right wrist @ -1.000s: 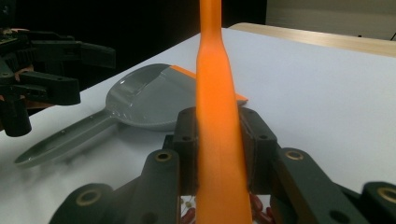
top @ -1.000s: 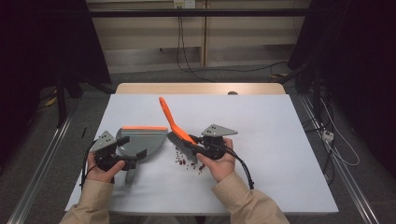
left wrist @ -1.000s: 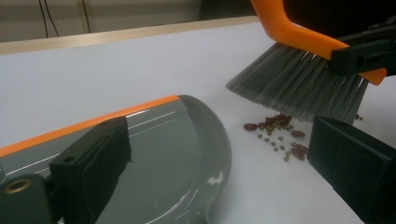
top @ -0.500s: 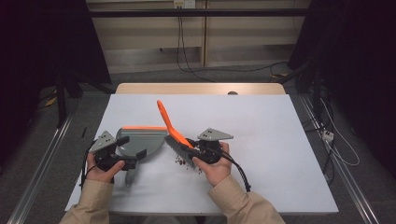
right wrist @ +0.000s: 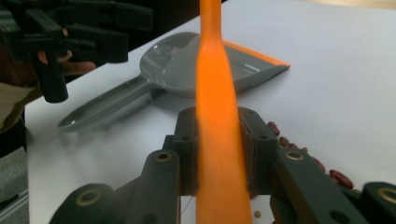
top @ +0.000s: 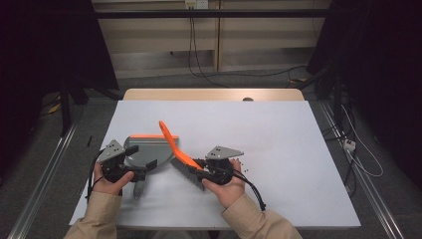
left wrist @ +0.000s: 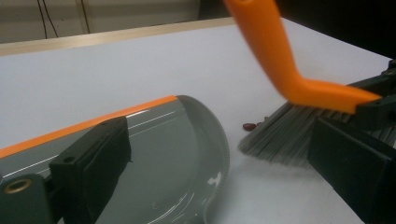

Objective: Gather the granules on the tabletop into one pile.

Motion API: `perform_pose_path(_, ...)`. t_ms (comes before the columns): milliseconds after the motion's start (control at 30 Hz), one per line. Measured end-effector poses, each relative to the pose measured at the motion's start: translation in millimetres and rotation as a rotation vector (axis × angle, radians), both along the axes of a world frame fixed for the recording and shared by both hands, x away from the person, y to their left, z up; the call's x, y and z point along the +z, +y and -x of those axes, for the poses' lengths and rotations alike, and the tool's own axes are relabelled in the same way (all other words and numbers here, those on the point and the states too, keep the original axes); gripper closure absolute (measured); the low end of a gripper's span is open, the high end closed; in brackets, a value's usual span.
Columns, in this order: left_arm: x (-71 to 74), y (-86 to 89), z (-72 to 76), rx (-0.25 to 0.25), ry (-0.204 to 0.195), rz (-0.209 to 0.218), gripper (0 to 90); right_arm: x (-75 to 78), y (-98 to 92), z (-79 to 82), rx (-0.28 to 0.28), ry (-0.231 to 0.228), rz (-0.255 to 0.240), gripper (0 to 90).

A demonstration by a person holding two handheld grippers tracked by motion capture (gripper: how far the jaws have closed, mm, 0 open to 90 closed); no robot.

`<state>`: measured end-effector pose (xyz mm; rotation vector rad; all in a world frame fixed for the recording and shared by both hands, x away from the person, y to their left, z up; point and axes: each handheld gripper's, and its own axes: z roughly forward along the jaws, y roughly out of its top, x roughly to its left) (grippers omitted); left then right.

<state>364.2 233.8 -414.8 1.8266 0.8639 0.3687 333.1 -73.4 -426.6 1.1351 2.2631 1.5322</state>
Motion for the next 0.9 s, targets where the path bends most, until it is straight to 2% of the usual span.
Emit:
perform_pose_path(133,-0.2,0.9,0.0,0.004,0.003,0.004,6.2,-6.3,0.2,-9.2,-0.042,0.007,0.024,71.3)
perform_pose_path(267,0.0,1.6,0.0,0.006,0.003,0.005,6.2,-9.7,-6.6,-16.3,-0.091,0.038,0.012,71.3)
perform_pose_path(900,-0.3,-1.2,0.3,0.001,-0.001,0.001,6.2,-11.9,-37.6,-16.1,-0.185,0.064,0.004,71.1)
